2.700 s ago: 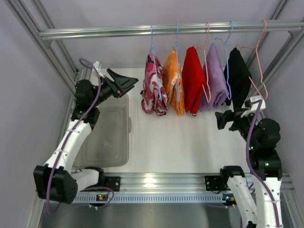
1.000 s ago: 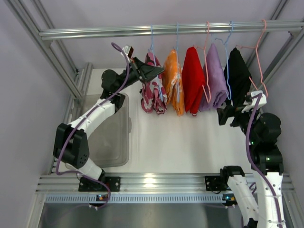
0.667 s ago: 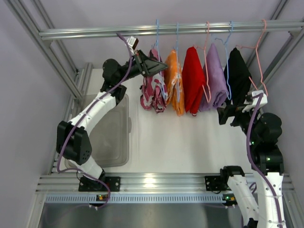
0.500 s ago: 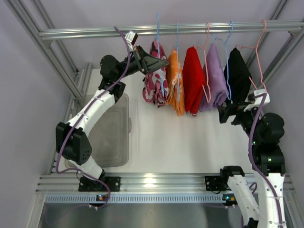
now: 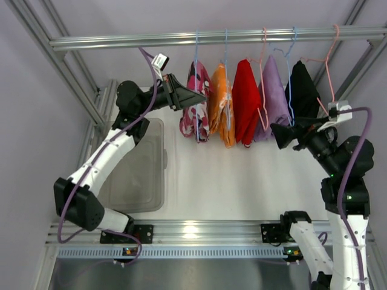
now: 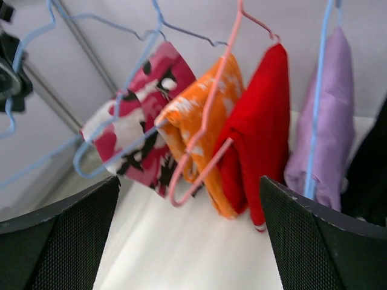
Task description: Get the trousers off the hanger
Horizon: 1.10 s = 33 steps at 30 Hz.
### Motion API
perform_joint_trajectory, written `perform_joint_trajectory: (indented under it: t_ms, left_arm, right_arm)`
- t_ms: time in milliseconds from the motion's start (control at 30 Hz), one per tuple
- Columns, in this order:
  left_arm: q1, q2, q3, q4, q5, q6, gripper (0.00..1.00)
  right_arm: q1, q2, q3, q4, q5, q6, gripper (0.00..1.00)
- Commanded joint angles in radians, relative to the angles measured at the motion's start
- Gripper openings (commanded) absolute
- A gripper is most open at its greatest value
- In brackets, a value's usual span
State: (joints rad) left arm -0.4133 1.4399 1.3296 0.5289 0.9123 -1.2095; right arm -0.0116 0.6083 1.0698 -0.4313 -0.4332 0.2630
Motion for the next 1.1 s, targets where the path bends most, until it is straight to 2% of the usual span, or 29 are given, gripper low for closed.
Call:
perform_joint_trajectory:
  t_ms: [0, 167, 267, 433, 567, 733, 800, 933, 1067]
  left_arm:
    - [-0.005, -0.186, -0.009, 0.053, 0.042, 0.258, 0.0]
    - [-0.022, -0.302, -0.047, -0.118, 0.043, 0.442, 0.0]
    - [-0.036, -0.335, -0.069, -0.171, 0.031, 0.498, 0.0]
    - [-0.061, -0.352, -0.078, -0.236, 0.004, 0.574, 0.0]
    - [-0.076, -0.352, -0.073, -0.283, -0.021, 0.593, 0.0]
    - [-0.094, -0.346, -0.056, -0.303, -0.058, 0.596, 0.0]
    - [-0.101, -0.349, -0.05, -0.306, -0.07, 0.588, 0.0]
    - [-0.102, -0.351, -0.035, -0.326, -0.079, 0.582, 0.0]
    - [-0.104, -0.354, -0.021, -0.334, -0.076, 0.578, 0.0]
  right_arm:
    - [-0.019, 0.044, 0.056, 0.186, -0.123, 0.224, 0.96]
    - [-0.008, 0.131, 0.062, 0.333, -0.217, 0.512, 0.91]
    - [0.019, 0.188, 0.076, 0.404, -0.24, 0.626, 0.86]
    - [0.176, 0.301, 0.159, 0.48, -0.193, 0.659, 0.83]
    - [0.306, 0.383, 0.263, 0.505, -0.177, 0.615, 0.82]
    - [0.484, 0.481, 0.303, 0.479, -0.147, 0.55, 0.81]
    - [0.544, 0.495, 0.283, 0.521, -0.124, 0.532, 0.76]
    - [0.605, 0.528, 0.249, 0.588, -0.058, 0.577, 0.7]
    - [0.653, 0.565, 0.266, 0.632, -0.052, 0.588, 0.69]
